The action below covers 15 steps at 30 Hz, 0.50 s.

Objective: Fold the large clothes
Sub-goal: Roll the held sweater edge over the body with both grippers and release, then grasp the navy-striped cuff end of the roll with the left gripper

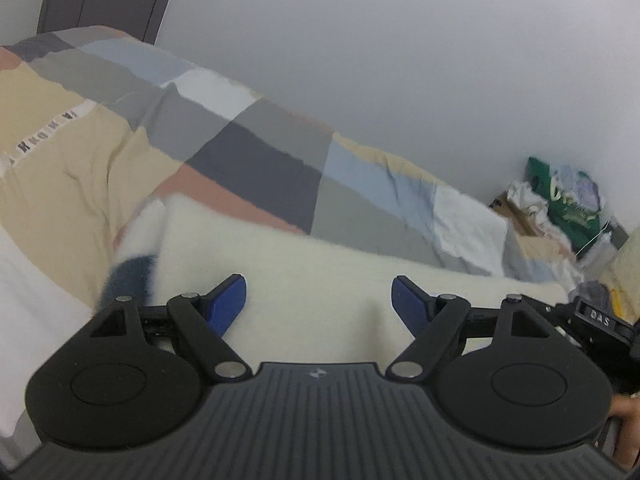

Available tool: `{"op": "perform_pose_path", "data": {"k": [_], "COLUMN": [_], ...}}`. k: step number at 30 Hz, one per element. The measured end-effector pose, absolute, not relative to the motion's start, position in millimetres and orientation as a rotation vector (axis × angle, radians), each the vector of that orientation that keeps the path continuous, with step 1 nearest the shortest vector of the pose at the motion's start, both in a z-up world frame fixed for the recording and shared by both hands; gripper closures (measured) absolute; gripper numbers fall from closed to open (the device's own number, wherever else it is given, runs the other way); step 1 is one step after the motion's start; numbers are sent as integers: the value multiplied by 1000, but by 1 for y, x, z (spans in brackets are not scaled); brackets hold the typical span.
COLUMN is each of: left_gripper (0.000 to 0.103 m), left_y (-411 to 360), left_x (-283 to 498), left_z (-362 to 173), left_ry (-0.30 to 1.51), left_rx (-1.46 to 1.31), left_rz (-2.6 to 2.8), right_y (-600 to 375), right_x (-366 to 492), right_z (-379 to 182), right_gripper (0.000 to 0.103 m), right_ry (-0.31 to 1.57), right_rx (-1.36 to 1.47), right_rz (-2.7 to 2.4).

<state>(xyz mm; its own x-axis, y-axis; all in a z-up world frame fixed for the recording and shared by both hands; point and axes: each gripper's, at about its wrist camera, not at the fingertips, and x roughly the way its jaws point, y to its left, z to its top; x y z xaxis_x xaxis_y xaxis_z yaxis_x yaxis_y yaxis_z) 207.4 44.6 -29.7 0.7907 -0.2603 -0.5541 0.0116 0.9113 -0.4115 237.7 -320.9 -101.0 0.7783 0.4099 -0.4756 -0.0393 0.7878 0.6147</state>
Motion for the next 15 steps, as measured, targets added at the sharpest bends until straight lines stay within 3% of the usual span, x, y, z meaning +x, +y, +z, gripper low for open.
{"op": "perform_pose_path", "data": {"k": [6, 14, 15], "left_gripper": [19, 19, 19], "left_y": [33, 41, 43], "left_x": [223, 212, 209], "left_z": [-44, -31, -27], "left_ry": [659, 613, 600], "left_rx": [-285, -336, -338], "left_rz": [-143, -146, -139], "right_y": [-303, -313, -314], "right_x": [252, 244, 243], "right_z": [-117, -93, -90], "right_gripper": [29, 27, 21], "right_ry": [613, 583, 565], "right_rx": [452, 419, 413], "right_rz": [286, 294, 283]}}
